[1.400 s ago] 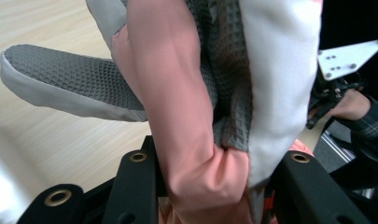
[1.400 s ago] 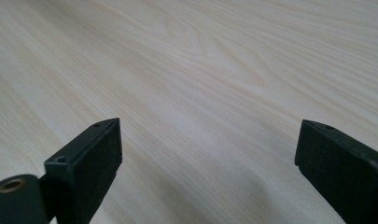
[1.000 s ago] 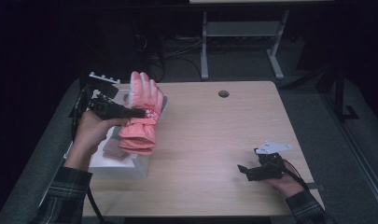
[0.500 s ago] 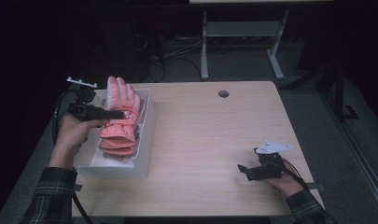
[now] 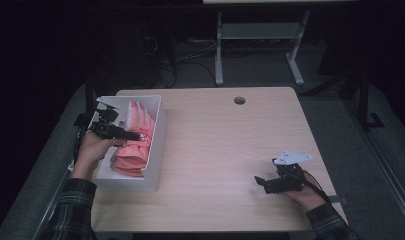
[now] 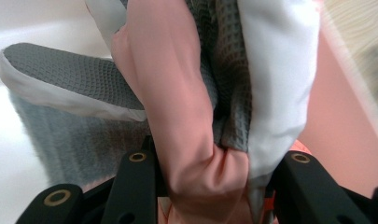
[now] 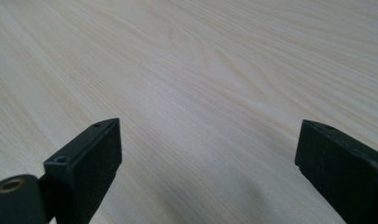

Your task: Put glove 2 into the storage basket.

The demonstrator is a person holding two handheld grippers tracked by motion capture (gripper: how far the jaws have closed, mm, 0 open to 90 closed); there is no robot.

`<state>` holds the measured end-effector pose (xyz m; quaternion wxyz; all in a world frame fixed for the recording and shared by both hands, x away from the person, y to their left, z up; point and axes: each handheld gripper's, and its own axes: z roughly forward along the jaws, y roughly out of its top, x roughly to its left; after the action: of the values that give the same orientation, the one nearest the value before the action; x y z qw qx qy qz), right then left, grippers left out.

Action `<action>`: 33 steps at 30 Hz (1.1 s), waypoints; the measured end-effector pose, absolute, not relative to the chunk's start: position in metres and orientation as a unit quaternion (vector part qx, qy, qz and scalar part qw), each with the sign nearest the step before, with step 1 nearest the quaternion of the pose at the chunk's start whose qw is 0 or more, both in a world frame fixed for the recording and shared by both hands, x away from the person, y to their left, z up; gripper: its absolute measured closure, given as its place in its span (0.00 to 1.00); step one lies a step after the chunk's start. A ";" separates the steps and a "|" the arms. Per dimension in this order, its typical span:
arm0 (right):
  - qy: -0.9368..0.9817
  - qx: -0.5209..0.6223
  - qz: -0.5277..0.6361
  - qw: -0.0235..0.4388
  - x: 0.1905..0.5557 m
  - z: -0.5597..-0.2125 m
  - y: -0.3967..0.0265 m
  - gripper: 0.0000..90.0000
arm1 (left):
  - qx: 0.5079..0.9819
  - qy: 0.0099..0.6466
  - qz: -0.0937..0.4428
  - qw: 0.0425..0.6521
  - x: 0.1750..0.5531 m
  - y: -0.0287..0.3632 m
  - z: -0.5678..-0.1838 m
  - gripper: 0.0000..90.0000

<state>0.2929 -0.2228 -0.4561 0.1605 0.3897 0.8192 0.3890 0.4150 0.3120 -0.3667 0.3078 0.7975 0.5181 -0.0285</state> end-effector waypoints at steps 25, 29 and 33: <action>0.821 0.392 0.385 0.155 0.292 -0.456 -0.223 0.07 | 0.800 0.518 0.024 0.303 0.412 0.318 -0.361 0.18; 0.820 0.393 0.386 0.155 0.292 -0.456 -0.223 0.07 | 0.789 0.515 0.041 0.333 0.406 0.321 -0.339 0.18; 0.821 0.392 0.385 0.154 0.292 -0.456 -0.223 0.07 | 0.785 0.499 0.057 0.363 0.399 0.315 -0.317 0.18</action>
<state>0.2924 -0.2227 -0.4562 0.1543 0.3922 0.8211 0.3848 0.3992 0.3148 -0.3173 0.3628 0.7852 0.4985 0.0575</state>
